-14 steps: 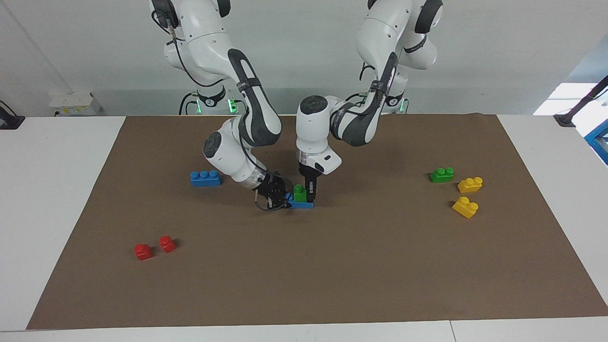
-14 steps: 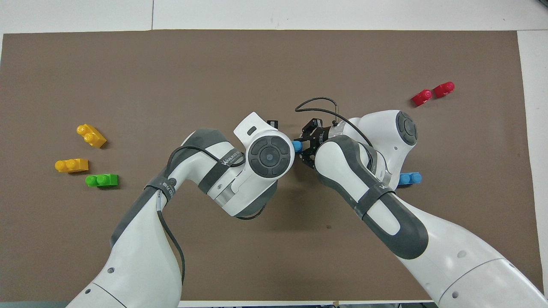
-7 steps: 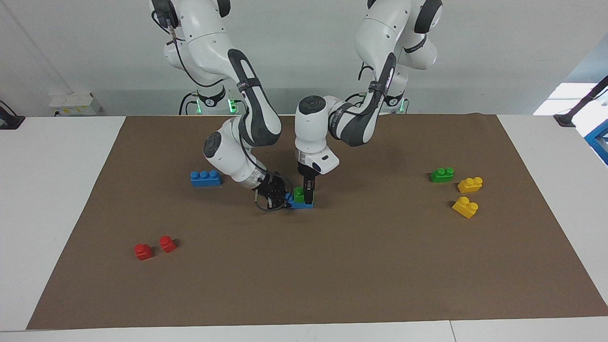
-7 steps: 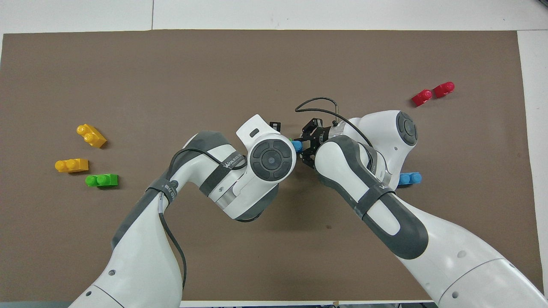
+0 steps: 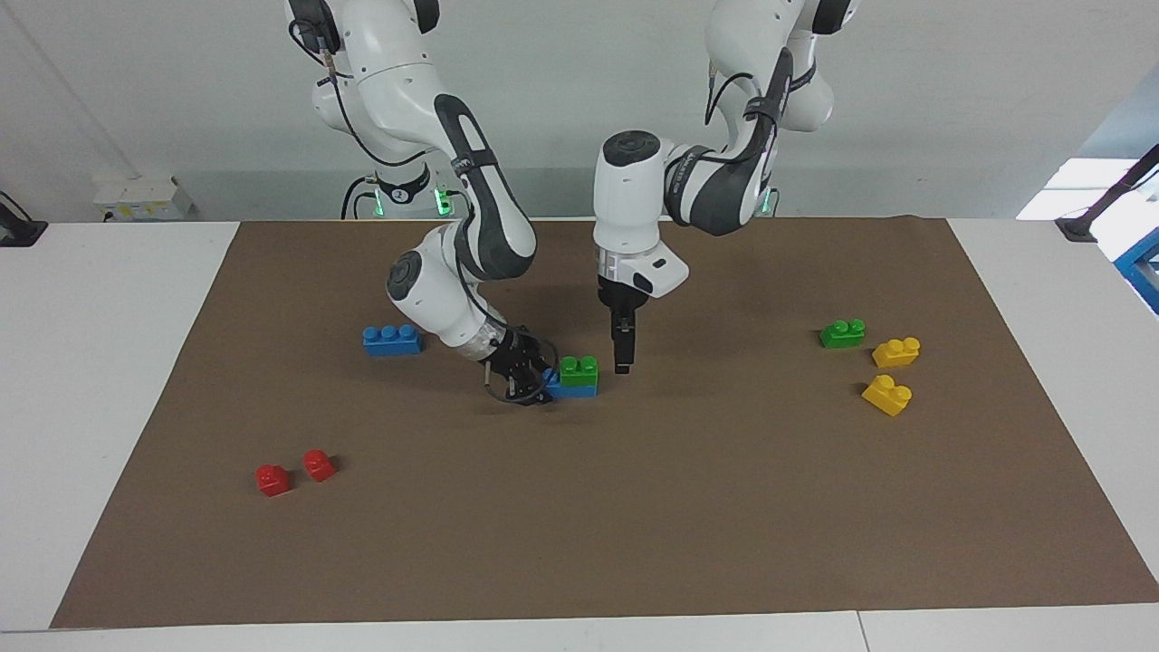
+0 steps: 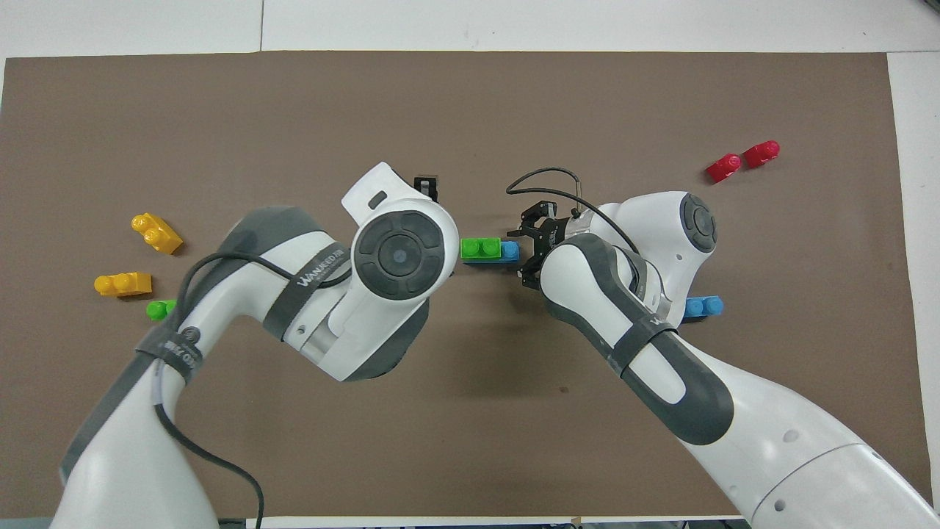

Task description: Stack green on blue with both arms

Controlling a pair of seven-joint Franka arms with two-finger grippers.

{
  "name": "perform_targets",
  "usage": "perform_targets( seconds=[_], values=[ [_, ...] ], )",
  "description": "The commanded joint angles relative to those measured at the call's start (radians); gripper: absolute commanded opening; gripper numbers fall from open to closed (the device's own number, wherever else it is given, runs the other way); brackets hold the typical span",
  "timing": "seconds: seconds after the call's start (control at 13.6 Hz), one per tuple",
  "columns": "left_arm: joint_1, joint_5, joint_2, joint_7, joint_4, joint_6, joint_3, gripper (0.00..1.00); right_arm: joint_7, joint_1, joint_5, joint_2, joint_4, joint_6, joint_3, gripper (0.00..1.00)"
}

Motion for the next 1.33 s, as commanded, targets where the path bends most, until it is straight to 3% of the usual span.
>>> perform_targets(
  seconds=[0.0,0.29,0.44,0.74,0.96,1.11,1.25],
  values=[
    [0.091,-0.002,-0.089,0.177,-0.028,-0.081,-0.004,1.0,-0.054,-0.005,0.017,-0.005,-0.004,0.007,0.002,0.69],
    [0.272,-0.123,-0.197,0.678,-0.026,-0.189,-0.001,1.0,-0.183,-0.064,-0.013,-0.012,0.057,-0.112,-0.006,0.88],
    [0.364,-0.171,-0.247,0.946,-0.025,-0.259,0.001,1.0,-0.227,-0.103,-0.113,-0.021,0.103,-0.189,-0.004,1.0],
    [0.507,-0.218,-0.271,1.526,0.05,-0.437,0.016,1.0,-0.313,-0.211,-0.308,-0.067,0.238,-0.416,-0.006,1.0],
    [0.593,-0.254,-0.266,1.97,0.141,-0.597,0.016,1.0,-0.578,-0.337,-0.354,-0.138,0.301,-0.596,-0.007,1.0],
    [0.599,-0.255,-0.264,2.064,0.17,-0.635,0.016,1.0,-0.78,-0.408,-0.387,-0.172,0.305,-0.642,-0.009,1.0],
    [0.598,-0.252,-0.268,2.064,0.179,-0.632,0.007,1.0,-0.874,-0.423,-0.542,-0.219,0.312,-0.663,-0.007,1.0]
  ],
)
